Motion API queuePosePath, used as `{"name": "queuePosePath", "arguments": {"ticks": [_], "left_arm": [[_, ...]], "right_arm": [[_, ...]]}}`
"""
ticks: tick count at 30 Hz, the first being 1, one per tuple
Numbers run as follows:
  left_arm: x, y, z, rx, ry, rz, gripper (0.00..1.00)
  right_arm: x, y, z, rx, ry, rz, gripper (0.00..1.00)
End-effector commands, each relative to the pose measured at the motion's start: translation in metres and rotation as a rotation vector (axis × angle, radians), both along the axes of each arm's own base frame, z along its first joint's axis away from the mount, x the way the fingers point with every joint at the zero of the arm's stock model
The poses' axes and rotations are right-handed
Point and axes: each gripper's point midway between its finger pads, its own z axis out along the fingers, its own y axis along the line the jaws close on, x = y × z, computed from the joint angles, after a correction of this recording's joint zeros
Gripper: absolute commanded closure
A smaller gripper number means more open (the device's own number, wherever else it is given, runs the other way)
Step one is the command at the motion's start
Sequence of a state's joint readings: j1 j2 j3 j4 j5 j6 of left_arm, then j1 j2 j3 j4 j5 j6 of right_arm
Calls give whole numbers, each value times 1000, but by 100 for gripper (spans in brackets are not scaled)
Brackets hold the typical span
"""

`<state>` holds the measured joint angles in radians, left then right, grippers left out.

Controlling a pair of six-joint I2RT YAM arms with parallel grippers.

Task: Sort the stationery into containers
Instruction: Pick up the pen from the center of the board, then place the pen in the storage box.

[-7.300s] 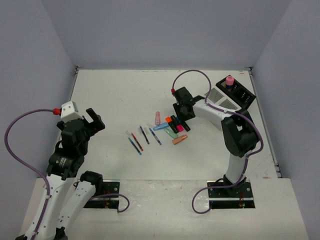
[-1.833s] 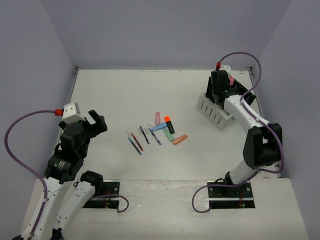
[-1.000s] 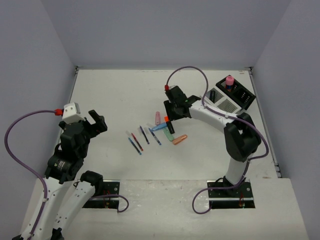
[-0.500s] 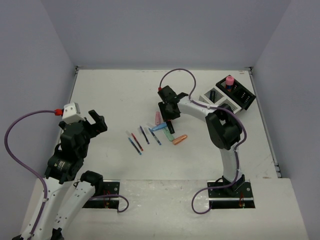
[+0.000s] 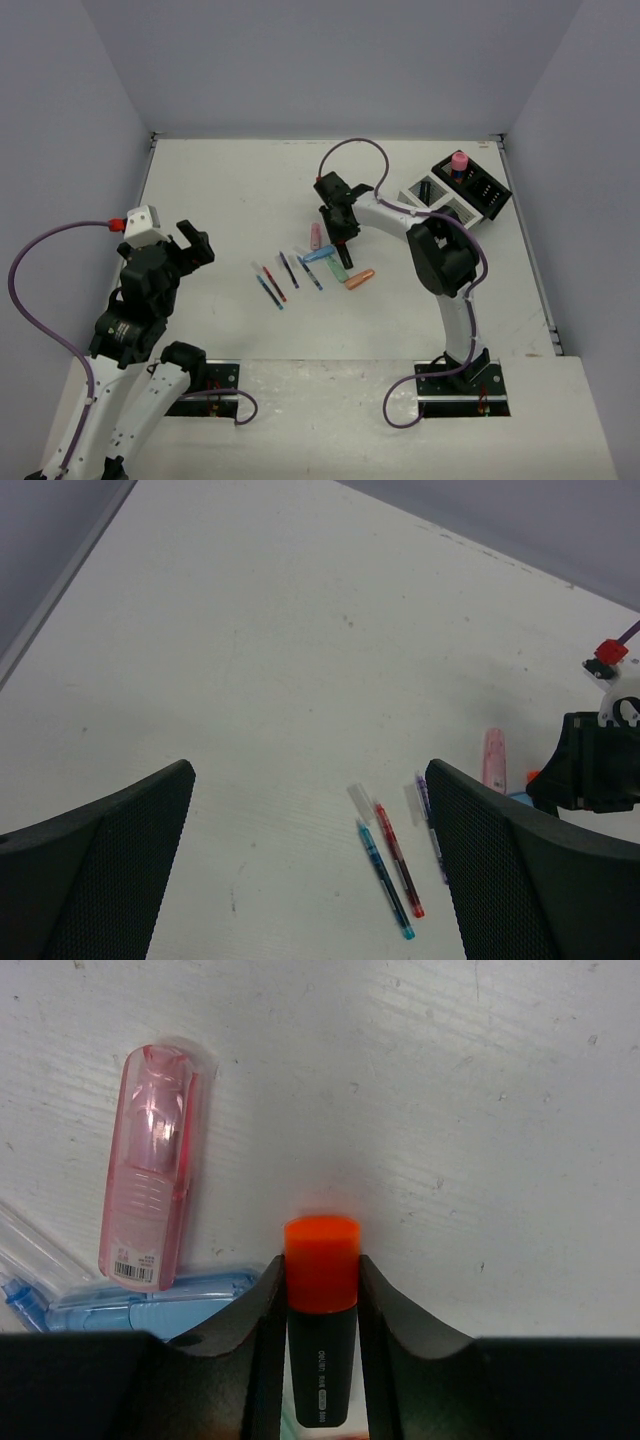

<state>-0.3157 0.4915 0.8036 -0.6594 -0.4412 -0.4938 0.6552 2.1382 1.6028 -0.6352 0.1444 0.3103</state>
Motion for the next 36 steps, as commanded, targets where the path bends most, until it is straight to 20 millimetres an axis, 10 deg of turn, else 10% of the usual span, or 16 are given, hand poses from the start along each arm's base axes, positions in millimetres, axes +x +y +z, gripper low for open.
{"name": "queuePosePath", "arguments": {"ticks": [1,7,14,19,36], "left_arm": [[4,-1,5,9,-29,-10,0],[3,-2,5,8,-30,-12,0],[2,-2,6,7,-38,-15,0],[1,-2,7,5,-40,-15,0],[-1,-6,10,-1,-57,-36,0]], "right_arm": [[7,-2,45,33,-88,-11,88],[26,-33,159,85,-405,-84,97],[66,-175,256,78,-867,-558,99],[87,-224,266,56,-933,-653,100],[113,-248,215,-20,-943,-654,100]]}}
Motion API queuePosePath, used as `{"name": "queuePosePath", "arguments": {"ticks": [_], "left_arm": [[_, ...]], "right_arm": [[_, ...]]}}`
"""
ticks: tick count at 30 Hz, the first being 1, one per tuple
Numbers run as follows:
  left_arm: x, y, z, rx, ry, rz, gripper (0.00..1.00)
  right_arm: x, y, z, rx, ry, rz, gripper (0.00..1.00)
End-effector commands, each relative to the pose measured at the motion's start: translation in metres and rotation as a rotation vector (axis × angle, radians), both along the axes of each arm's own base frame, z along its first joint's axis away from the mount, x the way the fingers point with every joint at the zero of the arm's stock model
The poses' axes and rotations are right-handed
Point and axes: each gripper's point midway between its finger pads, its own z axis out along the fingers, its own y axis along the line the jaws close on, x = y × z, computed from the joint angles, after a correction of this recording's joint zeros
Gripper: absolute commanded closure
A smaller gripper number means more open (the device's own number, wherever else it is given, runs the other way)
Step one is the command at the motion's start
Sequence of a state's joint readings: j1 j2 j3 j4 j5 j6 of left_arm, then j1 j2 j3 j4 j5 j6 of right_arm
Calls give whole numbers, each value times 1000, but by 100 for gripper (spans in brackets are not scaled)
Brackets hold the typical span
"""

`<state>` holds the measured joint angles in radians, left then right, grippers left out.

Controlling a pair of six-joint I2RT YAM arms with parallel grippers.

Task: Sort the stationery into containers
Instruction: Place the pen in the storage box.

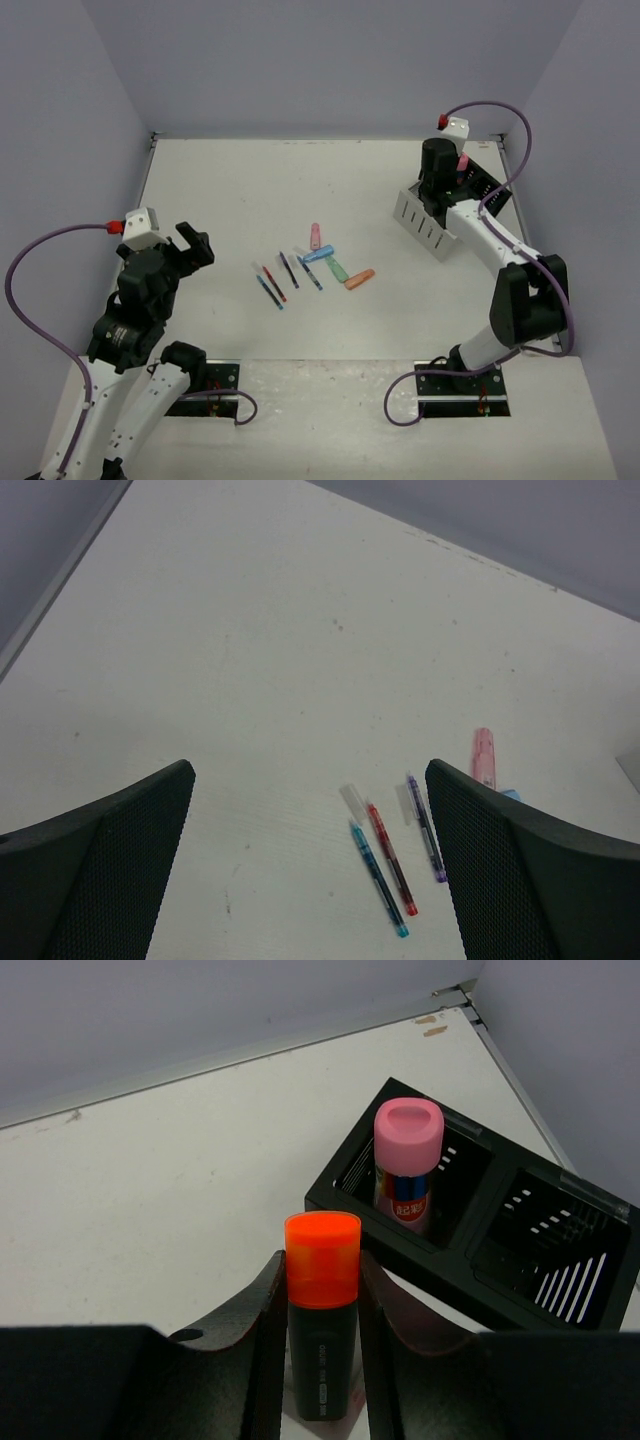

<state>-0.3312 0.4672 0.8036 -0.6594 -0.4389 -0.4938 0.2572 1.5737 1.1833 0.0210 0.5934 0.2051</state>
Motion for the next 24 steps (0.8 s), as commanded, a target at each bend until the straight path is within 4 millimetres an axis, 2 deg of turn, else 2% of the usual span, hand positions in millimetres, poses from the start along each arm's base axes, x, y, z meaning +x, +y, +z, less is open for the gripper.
{"name": "queuePosePath", "arguments": {"ticks": [1,9,17,22,24], "left_arm": [[2,-3,6,6,-36,-18,0],[1,-3,8,3,-46,-22,0],[0,-4,10,0,-54,-30,0],[0,-4,10,-1,-57,-30,0],[0,-4,10,1,-56,-29,0]], "right_arm": [[16,-8,12,-8,-77,-26,100],[18,-1,-13,-5,-15,11,95],[8,0,-21,21,1,6,56],[1,4,-12,45,-20,11,50],[-5,7,2,70,-54,23,48]]}}
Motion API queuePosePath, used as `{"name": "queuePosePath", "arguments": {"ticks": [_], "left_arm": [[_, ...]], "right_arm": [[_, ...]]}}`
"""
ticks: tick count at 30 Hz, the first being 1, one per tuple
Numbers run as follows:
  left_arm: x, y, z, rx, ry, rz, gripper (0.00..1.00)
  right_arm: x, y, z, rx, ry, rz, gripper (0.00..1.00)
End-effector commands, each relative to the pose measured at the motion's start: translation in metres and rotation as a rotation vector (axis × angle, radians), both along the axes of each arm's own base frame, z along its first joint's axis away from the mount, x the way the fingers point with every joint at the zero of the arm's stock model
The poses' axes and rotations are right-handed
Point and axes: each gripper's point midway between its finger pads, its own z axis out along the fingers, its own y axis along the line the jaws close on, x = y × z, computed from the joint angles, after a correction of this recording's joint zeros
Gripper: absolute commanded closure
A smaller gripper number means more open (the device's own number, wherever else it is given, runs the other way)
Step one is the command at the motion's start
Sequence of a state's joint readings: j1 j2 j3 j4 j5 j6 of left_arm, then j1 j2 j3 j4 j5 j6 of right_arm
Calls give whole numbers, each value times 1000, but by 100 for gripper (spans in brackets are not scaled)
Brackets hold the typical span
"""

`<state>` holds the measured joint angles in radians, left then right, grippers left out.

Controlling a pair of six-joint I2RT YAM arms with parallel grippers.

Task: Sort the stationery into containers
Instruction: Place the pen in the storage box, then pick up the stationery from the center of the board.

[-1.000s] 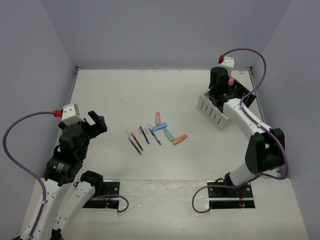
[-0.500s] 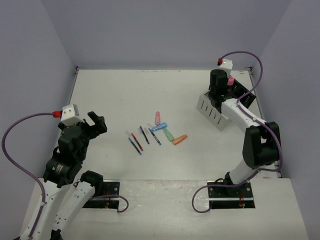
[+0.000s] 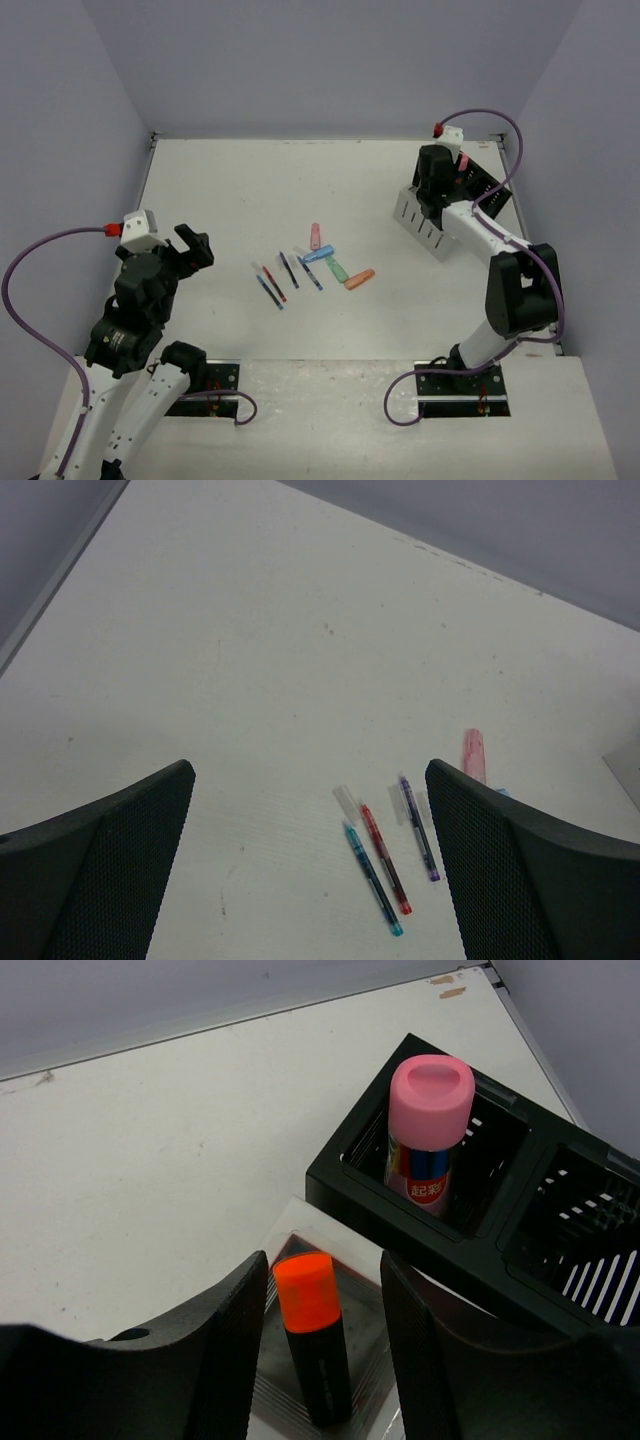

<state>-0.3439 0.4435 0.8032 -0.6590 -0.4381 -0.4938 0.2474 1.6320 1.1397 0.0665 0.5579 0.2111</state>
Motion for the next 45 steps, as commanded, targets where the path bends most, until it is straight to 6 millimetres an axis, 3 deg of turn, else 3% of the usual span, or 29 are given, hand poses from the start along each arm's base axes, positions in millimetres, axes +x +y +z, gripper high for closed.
{"name": "queuePosePath", "arguments": {"ticks": [1,5,8,11,13,16,19,23,27,28,31,32,34,35,36,38,42,43,45], "left_arm": [[3,-2,6,9,-35,-14,0],[4,-2,5,8,-33,-14,0],[5,-2,4,13,-24,-10,0],[8,-2,-1,20,-4,-5,0],[10,-3,-4,26,14,-3,0],[16,-6,-13,39,59,-6,0],[20,-9,-20,50,97,-17,0],[26,-12,-26,58,142,-15,0],[37,-24,-30,57,209,-52,0],[41,-30,-31,48,229,-74,0],[68,-76,-48,-23,350,-228,0],[80,-92,-64,-42,410,-262,0],[99,-117,-68,-55,446,-291,0],[103,-134,-72,-45,455,-298,0],[113,-153,-91,-9,508,-306,0],[126,-193,-94,37,512,-339,0],[150,-233,-123,164,564,-270,1],[157,-253,-135,190,582,-283,2],[161,-260,-158,240,638,-253,7]], "right_arm": [[-13,8,46,78,-121,9,48],[-37,30,73,121,-144,91,49],[-70,76,76,150,-69,280,49],[-116,108,46,167,103,400,47],[-138,130,39,195,145,470,44],[-182,156,1,233,265,591,38],[-211,183,-29,272,385,726,37],[-221,175,-68,254,510,605,40],[-225,172,-69,287,464,564,40],[-225,169,-65,287,445,550,40],[-223,154,-43,309,357,484,39],[-221,147,-38,322,330,433,40],[-224,139,-19,389,241,399,41],[-226,137,-19,424,220,386,41],[-229,136,-14,457,189,391,42],[-235,132,-1,506,128,406,42],[-244,128,-2,512,135,416,43],[-246,129,-3,512,148,426,43],[-249,132,-5,515,163,445,43]]}}
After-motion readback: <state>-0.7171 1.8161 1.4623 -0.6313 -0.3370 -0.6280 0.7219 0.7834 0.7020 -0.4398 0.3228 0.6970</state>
